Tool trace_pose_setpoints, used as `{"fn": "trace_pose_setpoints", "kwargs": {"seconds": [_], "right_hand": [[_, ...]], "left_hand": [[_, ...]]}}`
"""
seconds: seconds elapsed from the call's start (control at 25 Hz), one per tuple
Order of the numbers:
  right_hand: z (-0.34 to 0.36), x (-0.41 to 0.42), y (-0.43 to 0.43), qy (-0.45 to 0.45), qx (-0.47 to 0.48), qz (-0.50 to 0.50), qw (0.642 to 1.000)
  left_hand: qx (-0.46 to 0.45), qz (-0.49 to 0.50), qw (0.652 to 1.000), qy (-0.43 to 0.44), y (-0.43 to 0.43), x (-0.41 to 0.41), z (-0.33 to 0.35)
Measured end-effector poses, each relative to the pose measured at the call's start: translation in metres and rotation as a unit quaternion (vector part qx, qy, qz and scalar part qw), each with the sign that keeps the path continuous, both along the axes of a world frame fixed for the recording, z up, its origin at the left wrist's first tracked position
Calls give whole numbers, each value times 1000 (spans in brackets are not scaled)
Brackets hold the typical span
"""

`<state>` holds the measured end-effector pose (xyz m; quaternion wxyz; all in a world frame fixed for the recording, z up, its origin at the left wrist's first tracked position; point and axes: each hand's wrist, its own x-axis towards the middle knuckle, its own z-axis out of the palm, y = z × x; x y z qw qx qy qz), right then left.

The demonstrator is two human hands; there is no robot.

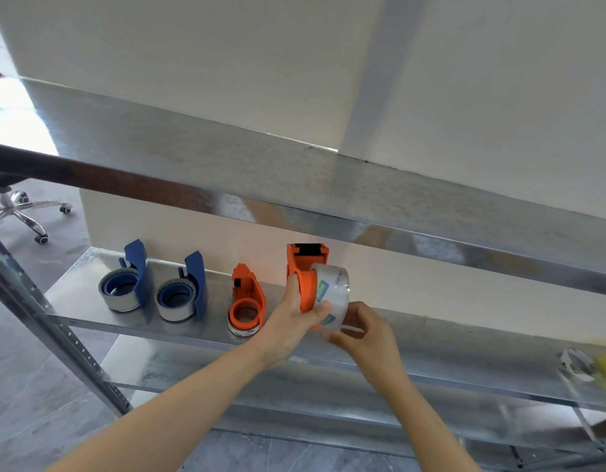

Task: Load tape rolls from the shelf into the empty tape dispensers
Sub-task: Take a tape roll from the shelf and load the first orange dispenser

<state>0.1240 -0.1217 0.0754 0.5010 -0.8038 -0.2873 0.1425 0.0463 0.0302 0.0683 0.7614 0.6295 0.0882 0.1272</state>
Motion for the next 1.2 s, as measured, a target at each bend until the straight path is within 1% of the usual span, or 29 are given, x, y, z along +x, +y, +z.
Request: {"fn": "trace_pose_setpoints", "kwargs": {"seconds": [0.12, 0.24, 0.36, 0.52, 0.56, 0.6, 0.64, 0.68, 0.72, 0.8, 0.88, 0.92, 1.0, 1.04, 1.08, 1.16, 1.2], "right_hand": [[2, 1, 5, -32, 17, -5, 999], [12, 5, 10, -42, 41, -21, 998], [17, 7, 16, -69, 31, -27, 997], [13, -1, 14, -51, 24, -3, 998], [13, -1, 14, -29, 37, 0, 999], [14, 0, 15, 14, 67, -6, 998], [17, 2, 19, 81, 96, -18, 992], [22, 4, 24, 136, 98, -35, 985], [29, 5, 29, 171, 81, -49, 981], [38, 6, 36, 202, 64, -44, 976], [37, 2, 43, 209, 96, -47, 972], [34, 0, 42, 198, 107, -50, 973], [28, -2, 39, 146, 104, -48, 983], [25, -1, 37, 145, 111, -42, 982], [24, 0, 34, 168, 124, -23, 978], [30, 4, 32, 276, 152, 8, 949], [35, 5, 33, 319, 150, 10, 936]], "left_hand": [[-11, 15, 1000, -1, 1, 1, 1], [3, 10, 1000, 6, 0, 2, 2], [0, 23, 1000, 17, 2, 4, 3], [-73, 35, 997, 13, 10, 7, 6], [-63, 32, 997, 14, 10, 7, 5], [-38, 23, 999, 15, 9, 6, 4], [-9, 8, 1000, 17, 6, 5, 4], [17, -9, 1000, 19, 3, 3, 4], [37, -25, 999, 20, 1, 2, 4], [60, -50, 997, 18, -3, 1, 3], [55, -53, 997, 6, -4, 2, 6], [52, -46, 998, 4, -3, 2, 7], [60, -30, 998, 2, 1, 2, 7], [65, -26, 998, 0, 2, 1, 6], [70, -24, 997, -1, 3, 0, 5], [80, -24, 996, -4, 4, -3, 2], [86, -29, 996, -7, 3, -5, -1]]}}
